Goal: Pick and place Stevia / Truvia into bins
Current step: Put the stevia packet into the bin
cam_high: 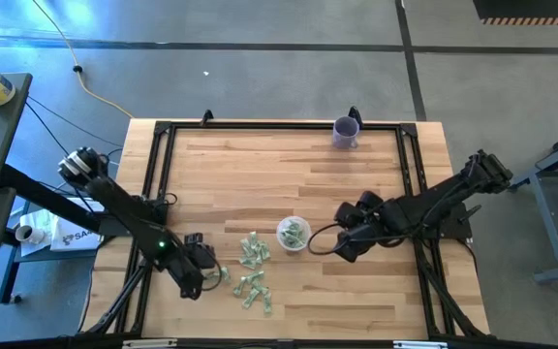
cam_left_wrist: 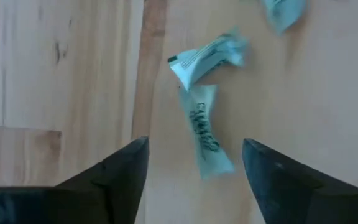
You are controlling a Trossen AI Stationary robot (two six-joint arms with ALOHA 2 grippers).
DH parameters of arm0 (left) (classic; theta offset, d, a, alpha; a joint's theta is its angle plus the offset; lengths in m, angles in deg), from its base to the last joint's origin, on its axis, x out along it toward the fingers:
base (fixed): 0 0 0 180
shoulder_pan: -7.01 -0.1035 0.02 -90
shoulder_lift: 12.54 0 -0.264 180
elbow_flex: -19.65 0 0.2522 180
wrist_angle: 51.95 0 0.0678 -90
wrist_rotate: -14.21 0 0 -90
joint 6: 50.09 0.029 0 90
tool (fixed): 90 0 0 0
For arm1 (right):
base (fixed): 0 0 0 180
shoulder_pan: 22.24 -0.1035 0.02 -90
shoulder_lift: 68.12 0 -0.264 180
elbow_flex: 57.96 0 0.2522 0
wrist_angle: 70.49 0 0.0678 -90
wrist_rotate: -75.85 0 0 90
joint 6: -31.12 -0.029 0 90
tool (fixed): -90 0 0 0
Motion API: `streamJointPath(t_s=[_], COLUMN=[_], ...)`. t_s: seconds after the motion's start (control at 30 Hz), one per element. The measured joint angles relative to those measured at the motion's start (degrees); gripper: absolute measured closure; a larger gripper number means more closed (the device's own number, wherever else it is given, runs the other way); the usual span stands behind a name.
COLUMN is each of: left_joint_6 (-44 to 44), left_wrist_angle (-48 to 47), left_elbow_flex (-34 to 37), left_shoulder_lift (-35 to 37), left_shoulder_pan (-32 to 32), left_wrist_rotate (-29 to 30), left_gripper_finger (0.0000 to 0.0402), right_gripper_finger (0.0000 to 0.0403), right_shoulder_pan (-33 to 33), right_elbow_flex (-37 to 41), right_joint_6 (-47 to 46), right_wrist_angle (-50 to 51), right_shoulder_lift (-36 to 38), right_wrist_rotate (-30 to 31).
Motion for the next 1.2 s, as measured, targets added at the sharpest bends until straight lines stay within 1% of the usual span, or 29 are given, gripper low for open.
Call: streamJointPath(t_s=[0.07,0.13,0.2,0.27,0.33,0.43,0.53,0.57,0.63,0.73,0.77,0.83,0.93,0.97,1.03,1.1,1.13,1.2], left_joint_6=[0.02,-0.08,-0.02,0.37,1.95,5.43,9.43,10.70,13.28,18.23,20.38,24.84,33.21,36.45,42.44,47.10,48.89,51.34], left_wrist_angle=[0.56,1.49,1.86,2.14,2.50,3.26,3.23,2.62,0.77,-6.34,-9.75,-11.18,-7.84,-5.13,2.65,9.43,11.89,13.30], left_elbow_flex=[0.00,0.00,-0.24,-0.33,-0.44,-0.44,-0.44,-0.33,-0.66,-2.84,-3.62,-6.49,-10.95,-12.29,-15.24,-18.23,-19.62,-22.29], left_shoulder_lift=[-2.86,-5.56,-7.61,-9.21,-10.03,-10.30,-10.25,-10.19,-10.12,-8.96,-8.50,-6.51,-3.58,-3.48,-3.50,-4.51,-5.67,-8.95], left_shoulder_pan=[-0.01,-0.02,0.00,0.04,0.02,-0.23,-2.50,-3.64,-6.70,-12.54,-14.92,-19.65,-26.14,-28.14,-31.73,-34.62,-35.79,-37.66], left_wrist_rotate=[0.65,1.10,1.08,1.31,1.79,4.09,4.73,5.54,6.18,6.49,7.54,8.80,8.62,7.75,5.27,1.39,-0.29,-2.32], left_gripper_finger=[0.0107,0.0116,0.0134,0.0162,0.0202,0.0277,0.0358,0.0375,0.0379,0.0352,0.0347,0.0349,0.0380,0.0382,0.0381,0.0373,0.0369,0.0370], right_gripper_finger=[0.0132,0.0132,0.0132,0.0132,0.0132,0.0132,0.0132,0.0132,0.0132,0.0132,0.0132,0.0132,0.0132,0.0132,0.0132,0.0132,0.0132,0.0132], right_shoulder_pan=[0.18,0.31,0.31,0.31,0.31,0.31,0.31,0.31,0.29,0.26,0.27,0.27,0.27,0.25,0.27,0.25,0.26,0.27], right_elbow_flex=[0.00,0.00,0.00,0.00,0.00,0.00,0.00,0.00,-0.05,-0.94,-1.06,-1.14,-1.14,-1.14,-1.16,-1.16,-1.16,-1.16], right_joint_6=[0.00,0.01,0.02,0.22,0.42,0.41,-1.00,-1.49,-1.99,-2.43,-2.38,-1.48,-1.20,-1.25,-1.35,-1.32,-1.29,-1.29], right_wrist_angle=[0.04,0.20,0.54,0.95,1.45,2.45,3.43,3.37,3.30,3.62,3.77,3.97,4.86,5.23,5.42,5.48,5.54,5.74], right_shoulder_lift=[0.00,0.00,0.00,0.00,0.00,0.00,0.00,0.00,0.15,0.40,0.56,0.66,0.68,0.70,0.74,0.74,0.74,0.74], right_wrist_rotate=[0.45,0.48,0.54,0.60,0.55,-0.33,-1.48,-1.52,-0.88,1.62,2.02,2.16,2.66,3.08,3.70,4.23,4.47,4.50])
